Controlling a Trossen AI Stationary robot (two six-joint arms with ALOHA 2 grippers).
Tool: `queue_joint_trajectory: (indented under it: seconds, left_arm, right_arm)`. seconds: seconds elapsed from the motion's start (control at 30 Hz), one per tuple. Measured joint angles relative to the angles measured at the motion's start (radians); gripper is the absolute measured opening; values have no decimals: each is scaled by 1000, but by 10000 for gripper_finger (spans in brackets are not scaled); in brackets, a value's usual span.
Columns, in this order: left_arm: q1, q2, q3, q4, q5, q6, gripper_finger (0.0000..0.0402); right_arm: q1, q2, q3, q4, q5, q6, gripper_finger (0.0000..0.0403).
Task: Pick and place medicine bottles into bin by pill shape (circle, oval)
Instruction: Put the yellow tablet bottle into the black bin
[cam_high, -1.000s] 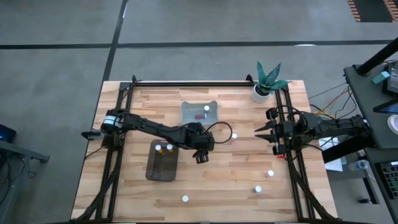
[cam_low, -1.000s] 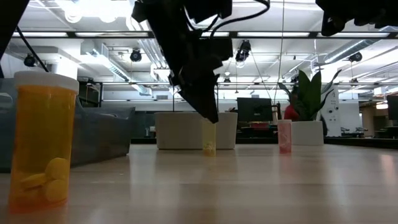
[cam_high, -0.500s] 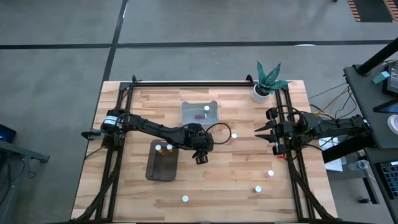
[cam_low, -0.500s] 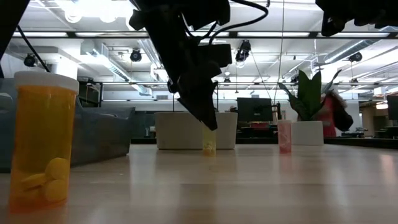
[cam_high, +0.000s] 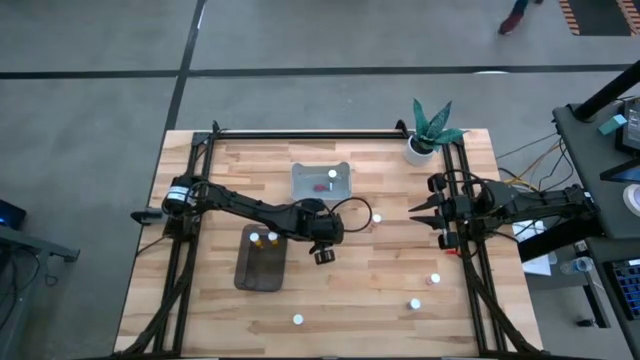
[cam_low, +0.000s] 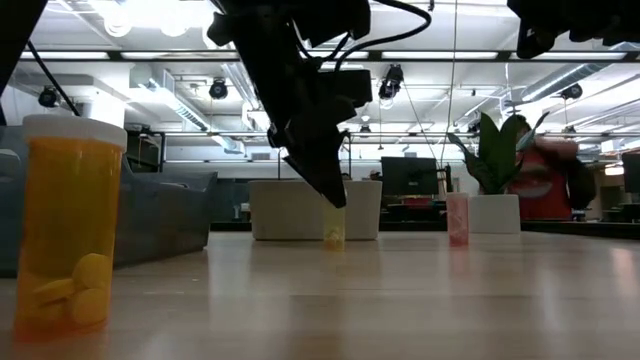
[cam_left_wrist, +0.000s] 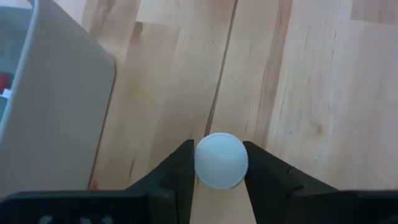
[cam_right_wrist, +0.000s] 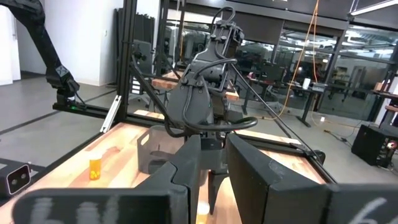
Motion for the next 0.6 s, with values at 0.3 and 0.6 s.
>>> queue_joint_trajectory:
  seconds: [0.3, 0.6]
  left_arm:
    - [-22, -60, 63, -125, 0, -3, 99]
    - [-111, -233, 70, -343, -1, -146, 99]
  right_arm:
    - [0, 0, 0, -8, 0, -5, 68]
    - [-4, 2, 0, -13, 26, -5, 68]
